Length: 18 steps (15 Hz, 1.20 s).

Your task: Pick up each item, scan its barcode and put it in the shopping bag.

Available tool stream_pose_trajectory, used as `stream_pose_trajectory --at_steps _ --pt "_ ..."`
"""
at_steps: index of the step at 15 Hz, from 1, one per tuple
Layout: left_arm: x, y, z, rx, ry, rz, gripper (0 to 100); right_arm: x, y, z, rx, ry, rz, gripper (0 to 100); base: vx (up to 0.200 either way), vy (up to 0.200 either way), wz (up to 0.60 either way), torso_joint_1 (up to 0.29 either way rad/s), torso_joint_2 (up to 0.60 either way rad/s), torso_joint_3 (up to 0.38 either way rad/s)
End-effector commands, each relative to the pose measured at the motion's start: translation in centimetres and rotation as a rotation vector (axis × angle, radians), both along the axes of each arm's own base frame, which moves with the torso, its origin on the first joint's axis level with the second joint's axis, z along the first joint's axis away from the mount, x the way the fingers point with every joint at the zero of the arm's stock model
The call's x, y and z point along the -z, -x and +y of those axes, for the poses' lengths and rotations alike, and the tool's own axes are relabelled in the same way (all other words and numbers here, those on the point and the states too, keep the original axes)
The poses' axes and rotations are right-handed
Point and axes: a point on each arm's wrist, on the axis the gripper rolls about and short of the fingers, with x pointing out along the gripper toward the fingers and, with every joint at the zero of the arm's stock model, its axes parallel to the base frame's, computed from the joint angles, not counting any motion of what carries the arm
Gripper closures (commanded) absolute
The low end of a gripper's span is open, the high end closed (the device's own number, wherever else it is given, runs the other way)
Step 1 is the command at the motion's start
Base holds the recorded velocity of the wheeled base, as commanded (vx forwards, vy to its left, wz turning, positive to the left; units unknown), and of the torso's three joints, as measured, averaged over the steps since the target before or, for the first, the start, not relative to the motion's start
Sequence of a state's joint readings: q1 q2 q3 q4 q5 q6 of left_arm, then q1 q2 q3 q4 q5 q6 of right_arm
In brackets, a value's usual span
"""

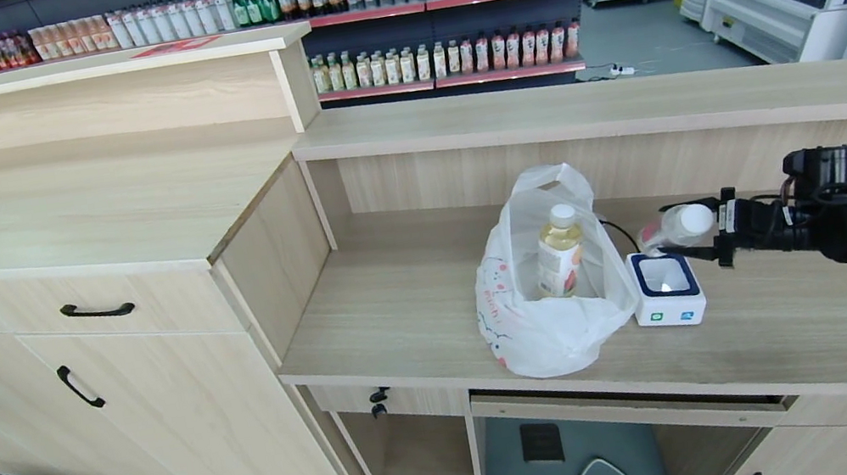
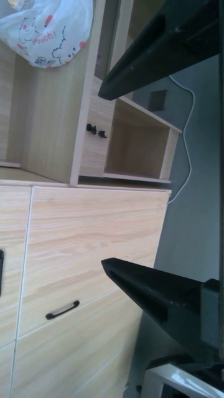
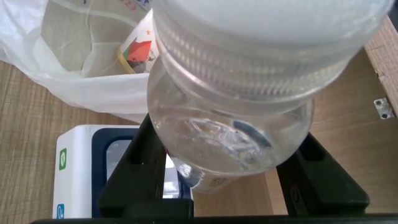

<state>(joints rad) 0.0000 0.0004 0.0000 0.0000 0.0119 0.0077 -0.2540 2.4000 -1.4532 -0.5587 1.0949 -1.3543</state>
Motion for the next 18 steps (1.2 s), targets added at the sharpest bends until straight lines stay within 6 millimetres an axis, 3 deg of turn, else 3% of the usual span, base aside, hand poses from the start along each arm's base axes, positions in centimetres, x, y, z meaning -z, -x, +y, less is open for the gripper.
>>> stream_pose_trajectory --at_steps 1,5,7,8,9,11,13,15,18 --pt "0.0 0.0 0.0 -0.002 0.0 0.0 0 0.4 -0.1 0.0 -0.001 -0.002 0.006 100 0.0 0.0 0.0 0.0 0.0 0.0" --pt "0.0 0.0 0.0 0.0 0.0 0.0 0 -0.3 0.0 0.0 0.002 -0.003 0.0 100 0.0 0.0 0.0 0.0 0.0 0.0" --pt "0.0 0.0 0.0 0.0 0.0 0.0 0 -3.2 0.7 0.2 0.012 -0.032 -0.004 100 0.0 0.0 0.0 0.0 0.0 0.0" --pt "0.0 0.0 0.0 0.0 0.0 0.0 0 -3.2 0.7 0.2 0.012 -0.032 -0.004 100 0.0 0.0 0.0 0.0 0.0 0.0" --pt "0.0 0.0 0.0 0.0 0.0 0.0 0 -8.1 3.7 0.2 0.082 -0.168 0.102 100 0.0 0.0 0.0 0.0 0.0 0.0" --pt "0.0 0.0 0.0 -0.002 0.0 0.0 0 -11.5 7.7 -0.6 0.227 -0.324 0.236 100 0.0 0.0 0.0 0.0 0.0 0.0" --pt "0.0 0.0 0.0 0.0 0.0 0.0 0 -14.0 11.4 -0.2 0.4 -0.507 0.348 100 0.0 0.0 0.0 0.0 0.0 0.0" --pt "0.0 0.0 0.0 0.0 0.0 0.0 0 -15.3 12.7 0.4 0.535 -0.701 0.389 100 0.0 0.0 0.0 0.0 0.0 0.0" --pt "0.0 0.0 0.0 0.0 0.0 0.0 0 -15.1 13.2 2.7 0.799 -0.986 0.417 100 0.0 0.0 0.0 0.0 0.0 0.0"
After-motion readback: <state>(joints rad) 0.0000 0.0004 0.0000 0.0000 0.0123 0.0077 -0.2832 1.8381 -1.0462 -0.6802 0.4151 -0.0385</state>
